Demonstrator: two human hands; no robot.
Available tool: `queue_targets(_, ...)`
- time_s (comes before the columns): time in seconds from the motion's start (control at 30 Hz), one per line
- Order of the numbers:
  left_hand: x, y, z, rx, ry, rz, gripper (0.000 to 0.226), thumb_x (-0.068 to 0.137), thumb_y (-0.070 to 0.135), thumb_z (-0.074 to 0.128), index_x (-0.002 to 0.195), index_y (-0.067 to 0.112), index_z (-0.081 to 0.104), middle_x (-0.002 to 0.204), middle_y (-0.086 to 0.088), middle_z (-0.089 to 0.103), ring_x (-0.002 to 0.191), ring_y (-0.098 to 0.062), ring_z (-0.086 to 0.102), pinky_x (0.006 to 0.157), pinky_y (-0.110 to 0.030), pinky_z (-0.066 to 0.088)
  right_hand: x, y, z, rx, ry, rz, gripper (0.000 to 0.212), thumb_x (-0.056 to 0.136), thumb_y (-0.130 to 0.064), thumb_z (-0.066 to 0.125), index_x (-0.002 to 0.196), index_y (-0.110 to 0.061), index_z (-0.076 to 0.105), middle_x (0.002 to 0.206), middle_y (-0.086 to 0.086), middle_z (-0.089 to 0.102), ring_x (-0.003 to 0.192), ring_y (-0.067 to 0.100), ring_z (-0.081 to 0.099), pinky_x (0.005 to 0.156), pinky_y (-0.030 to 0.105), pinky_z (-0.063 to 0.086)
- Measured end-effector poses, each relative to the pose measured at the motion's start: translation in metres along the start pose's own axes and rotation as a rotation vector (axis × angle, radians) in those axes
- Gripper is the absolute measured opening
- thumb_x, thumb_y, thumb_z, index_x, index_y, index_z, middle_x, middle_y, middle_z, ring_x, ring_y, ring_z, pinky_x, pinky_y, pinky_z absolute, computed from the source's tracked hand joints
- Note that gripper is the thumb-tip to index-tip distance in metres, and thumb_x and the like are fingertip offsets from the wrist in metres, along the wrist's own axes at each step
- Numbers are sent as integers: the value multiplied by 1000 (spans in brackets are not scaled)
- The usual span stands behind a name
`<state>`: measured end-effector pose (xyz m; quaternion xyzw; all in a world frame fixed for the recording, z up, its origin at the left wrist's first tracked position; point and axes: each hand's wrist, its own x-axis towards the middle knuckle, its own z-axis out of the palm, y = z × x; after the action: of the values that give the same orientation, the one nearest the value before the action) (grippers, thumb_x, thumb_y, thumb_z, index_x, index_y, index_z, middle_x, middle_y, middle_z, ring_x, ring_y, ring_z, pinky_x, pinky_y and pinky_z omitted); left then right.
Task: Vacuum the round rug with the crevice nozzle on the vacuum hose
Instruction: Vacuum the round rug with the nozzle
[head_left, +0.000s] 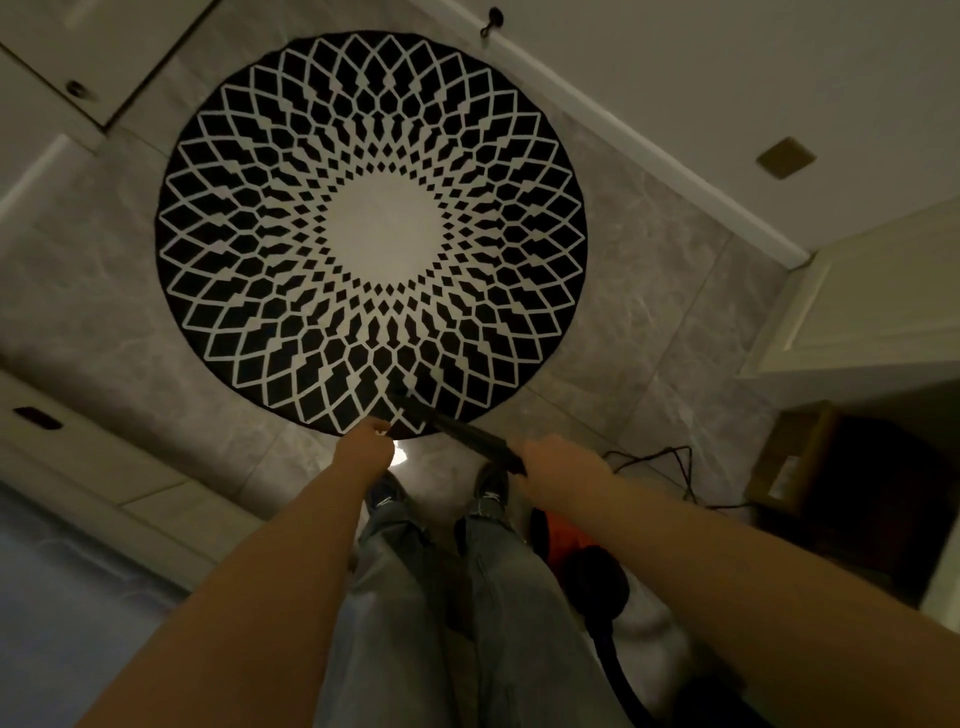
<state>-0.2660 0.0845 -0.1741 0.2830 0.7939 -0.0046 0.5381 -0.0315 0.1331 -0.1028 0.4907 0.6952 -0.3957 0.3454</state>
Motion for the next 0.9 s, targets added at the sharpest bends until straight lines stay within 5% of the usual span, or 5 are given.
queue_targets(0.27,-8,43,13,-46,3,96,36,97,15,45,132,13,51,132,-17,52,117,-32,52,92,-35,42,-1,92,-69,94,207,280,34,93,-31,54,120,-12,61,73,2,54,61,15,54,50,25,46)
queue_targets(0.4,-13,58,19,-62,6,115,33,98,16,44,129,14,53,128,-16,54,111,-31,55,84,-31,42,-13,123,-77,239,279,418,34,93,-28,53,112,-1,61,98,20,64,82,31,63,71,39,57)
queue_targets(0.57,-13,67,20,-38,21,122,33,97,13,42,128,12,53,126,-17,59,106,-29,58,92,-37,47,-25,104,-44,207,210,306,25,92,-33,52,93,-10,60,71,3,53,72,25,60,59,29,50)
queue_targets(0.67,-11,73,21,-17,36,123,33,97,13,46,129,12,53,124,-18,56,84,-18,54,78,-32,44,-26,71,-23,211,140,198,27,91,-30,50,111,-15,59,83,4,56,77,25,61,68,36,55)
queue_targets(0.9,-9,97,24,-44,25,113,36,96,9,44,131,14,53,124,-18,56,92,-27,56,76,-34,50,-16,56,-15,72,61,107,32,89,-31,52,118,-19,58,102,6,61,87,23,59,75,35,52)
